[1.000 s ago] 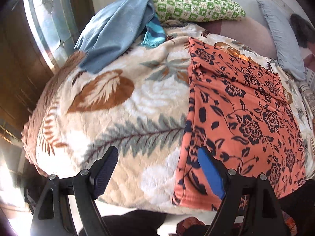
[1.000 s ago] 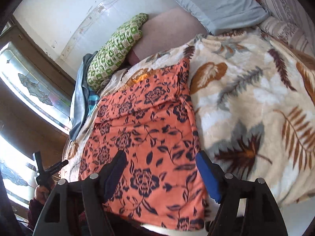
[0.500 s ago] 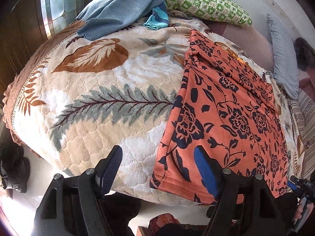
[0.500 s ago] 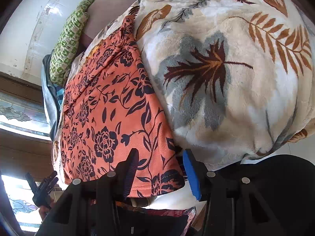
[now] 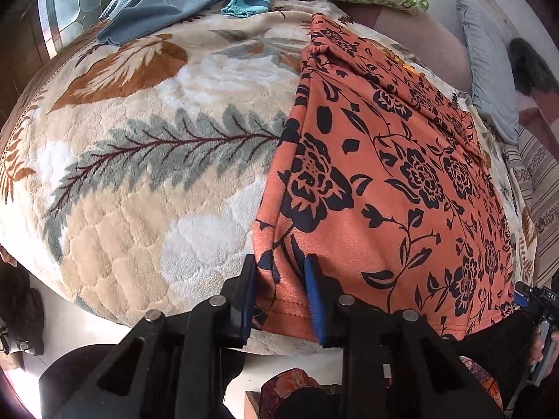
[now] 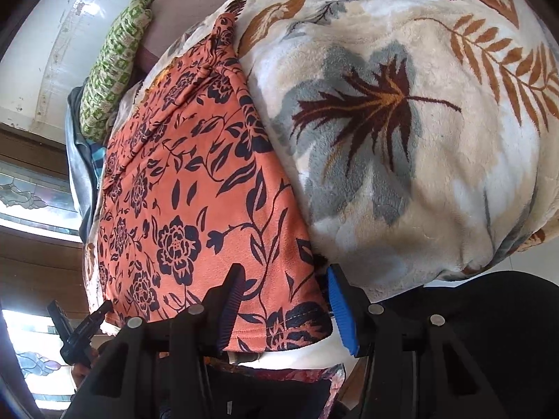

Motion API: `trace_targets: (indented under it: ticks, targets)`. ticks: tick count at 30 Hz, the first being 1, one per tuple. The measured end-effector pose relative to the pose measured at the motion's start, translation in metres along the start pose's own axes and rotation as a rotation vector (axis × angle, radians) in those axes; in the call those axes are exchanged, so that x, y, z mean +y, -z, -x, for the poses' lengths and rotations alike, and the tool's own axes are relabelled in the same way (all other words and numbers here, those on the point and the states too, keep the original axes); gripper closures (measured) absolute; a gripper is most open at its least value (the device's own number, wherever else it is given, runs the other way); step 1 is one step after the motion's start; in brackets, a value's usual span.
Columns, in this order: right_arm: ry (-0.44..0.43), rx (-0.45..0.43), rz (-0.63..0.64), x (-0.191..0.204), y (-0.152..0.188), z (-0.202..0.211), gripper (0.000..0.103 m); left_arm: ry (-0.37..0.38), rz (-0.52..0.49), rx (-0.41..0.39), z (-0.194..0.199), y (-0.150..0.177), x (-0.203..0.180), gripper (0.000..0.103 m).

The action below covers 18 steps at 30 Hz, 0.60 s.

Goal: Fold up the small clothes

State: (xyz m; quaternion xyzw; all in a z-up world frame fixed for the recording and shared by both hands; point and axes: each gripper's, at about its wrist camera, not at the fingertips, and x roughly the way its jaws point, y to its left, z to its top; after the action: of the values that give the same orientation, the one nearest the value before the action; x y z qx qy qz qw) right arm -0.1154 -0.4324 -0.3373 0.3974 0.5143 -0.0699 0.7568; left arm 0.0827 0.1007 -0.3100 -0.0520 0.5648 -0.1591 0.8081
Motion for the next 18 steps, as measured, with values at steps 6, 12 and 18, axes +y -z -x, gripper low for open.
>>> trace_targets:
  ticks: [6, 12, 18]
  targets:
    - [0.017, -0.022, -0.01, -0.005, -0.003, 0.009, 0.052, 0.001, -0.008, 0.014, 0.0, 0.0, -0.002, 0.052]
    - [0.037, 0.027, -0.006, -0.003, -0.002, -0.01, 0.052, -0.024, -0.06, -0.007, -0.004, 0.004, -0.017, 0.078]
    - [0.117, 0.072, 0.078, 0.011, 0.007, -0.025, 0.092, 0.057, -0.04, -0.025, 0.003, 0.002, -0.011, 0.095]
